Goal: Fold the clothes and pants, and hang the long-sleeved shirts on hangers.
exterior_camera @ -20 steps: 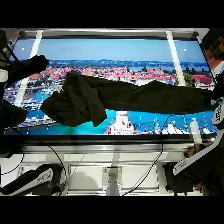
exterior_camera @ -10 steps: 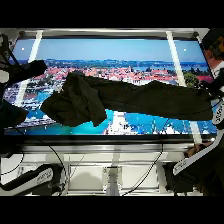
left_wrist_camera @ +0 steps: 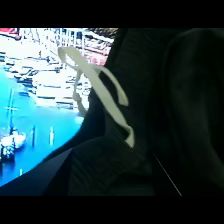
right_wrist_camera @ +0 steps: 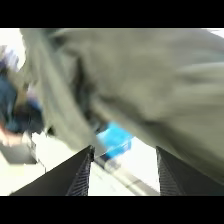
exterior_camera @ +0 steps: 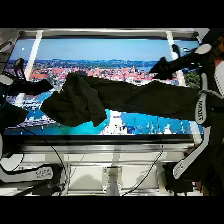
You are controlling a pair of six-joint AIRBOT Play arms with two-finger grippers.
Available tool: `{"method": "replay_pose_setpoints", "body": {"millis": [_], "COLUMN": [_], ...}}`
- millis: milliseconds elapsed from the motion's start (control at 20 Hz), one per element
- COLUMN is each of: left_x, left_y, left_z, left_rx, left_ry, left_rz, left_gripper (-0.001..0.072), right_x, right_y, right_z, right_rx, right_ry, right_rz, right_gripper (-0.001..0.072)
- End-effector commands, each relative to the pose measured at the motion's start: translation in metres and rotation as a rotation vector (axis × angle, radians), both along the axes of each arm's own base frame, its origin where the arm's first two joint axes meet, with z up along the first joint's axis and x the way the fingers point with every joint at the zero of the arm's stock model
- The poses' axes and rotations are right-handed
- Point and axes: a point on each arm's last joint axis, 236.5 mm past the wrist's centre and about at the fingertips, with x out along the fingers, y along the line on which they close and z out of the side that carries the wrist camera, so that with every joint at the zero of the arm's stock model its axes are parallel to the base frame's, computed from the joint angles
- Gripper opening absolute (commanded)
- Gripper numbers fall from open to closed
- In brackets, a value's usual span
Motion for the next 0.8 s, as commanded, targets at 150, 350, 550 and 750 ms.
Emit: {"method": "replay_pose_setpoints", "body": {"millis": [150, 350, 550, 750], "left_x": [0.003, 0.008, 0.001, 0.003], "left_y": [0.011, 0.022, 0.018, 0.002], "left_z": [-0.054, -0.061, -0.063, -0.049], "left_rx": [0.109, 0.177, 0.186, 0.074], "left_ry": [0.021, 0.003, 0.022, -0.022], "left_rz": [-0.185, -0.218, -0.266, -0.263], "left_gripper": [0.0531, 0.0493, 0.0482, 0.0403], "right_x": [-0.026, -0.032, -0.034, -0.035], "right_y": [0.104, 0.123, 0.127, 0.129], "right_z": [0.011, 0.011, 0.012, 0.012], "right_rx": [0.075, 0.076, 0.081, 0.084], "right_ry": [-0.033, -0.041, -0.040, -0.040], "right_rz": [0.190, 0.217, 0.225, 0.228], "right_gripper": [0.0451, 0.0450, 0.0450, 0.0450]}}
